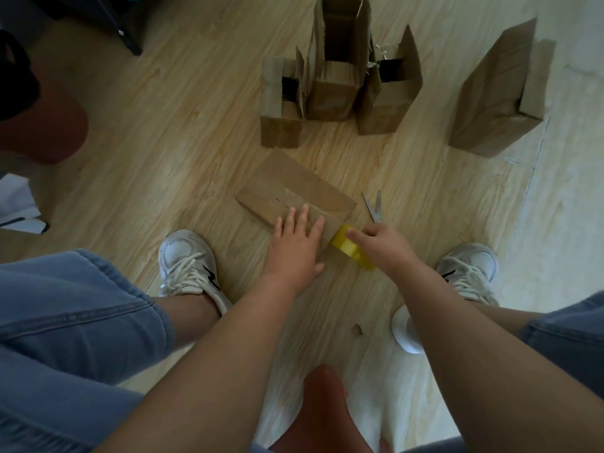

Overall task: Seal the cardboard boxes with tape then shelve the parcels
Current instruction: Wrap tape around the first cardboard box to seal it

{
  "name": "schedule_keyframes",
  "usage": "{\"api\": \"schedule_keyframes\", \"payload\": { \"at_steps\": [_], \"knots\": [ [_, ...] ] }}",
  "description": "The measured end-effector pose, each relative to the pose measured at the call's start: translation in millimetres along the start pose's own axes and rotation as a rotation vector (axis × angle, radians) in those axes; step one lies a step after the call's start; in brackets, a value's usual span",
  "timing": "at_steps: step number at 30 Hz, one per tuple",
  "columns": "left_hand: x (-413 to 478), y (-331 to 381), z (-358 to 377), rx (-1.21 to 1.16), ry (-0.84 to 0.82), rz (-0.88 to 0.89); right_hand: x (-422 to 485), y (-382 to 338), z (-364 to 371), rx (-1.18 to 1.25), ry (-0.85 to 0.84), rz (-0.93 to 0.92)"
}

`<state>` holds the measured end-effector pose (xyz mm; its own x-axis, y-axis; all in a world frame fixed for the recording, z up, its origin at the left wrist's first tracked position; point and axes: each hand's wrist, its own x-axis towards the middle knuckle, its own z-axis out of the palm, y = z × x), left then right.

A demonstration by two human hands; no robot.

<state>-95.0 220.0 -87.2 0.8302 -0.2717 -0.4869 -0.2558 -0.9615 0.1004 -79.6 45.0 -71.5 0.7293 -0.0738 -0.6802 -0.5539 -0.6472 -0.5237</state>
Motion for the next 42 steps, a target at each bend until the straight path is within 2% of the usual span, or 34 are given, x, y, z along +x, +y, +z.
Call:
{"api": "schedule_keyframes", "payload": {
  "at_steps": [7, 13, 17, 21, 26, 29, 36, 40, 42],
  "knots": [
    [10.2, 1.1, 0.1, 0.050, -0.027, -0.024, 7.5, -0.8, -0.5, -0.140, -0.021, 0.036],
    [9.0, -6.9, -9.4, -0.029, -0.035, -0.015, 5.3, -9.5, -5.0, -0.072, -0.040, 0.074],
    [4.2, -14.6, -28.2, -0.203, 0.026, -0.013, -3.2, -19.1, -17.4, 0.129, 0.002, 0.038],
    [-4.3, -17.5, -51.8, -0.455, 0.083, -0.041, -18.4, -48.6, -38.7, 0.187, 0.072, -0.053],
    [-9.9, -28.1, -64.4, -0.985, 0.093, -0.099, -37.8, -83.3, -65.3, 0.197, 0.072, -0.155],
    [-13.1, -29.7, -69.4, -1.215, 0.078, -0.078, -50.5, -99.8, -76.1, 0.279, 0.088, -0.236],
    [-26.0, -36.6, -67.3, -1.452, 0.177, -0.227, -61.7, -116.8, -63.4, 0.228, -0.041, -0.327],
    [-27.5, -37.0, -68.5, -1.475, 0.305, -0.296, -63.1, -129.7, -46.7, 0.216, -0.014, -0.350],
    [-28.9, -36.9, -64.2, -1.482, 0.278, -0.286, -64.8, -136.0, -42.1, 0.206, -0.024, -0.362]
  ]
}}
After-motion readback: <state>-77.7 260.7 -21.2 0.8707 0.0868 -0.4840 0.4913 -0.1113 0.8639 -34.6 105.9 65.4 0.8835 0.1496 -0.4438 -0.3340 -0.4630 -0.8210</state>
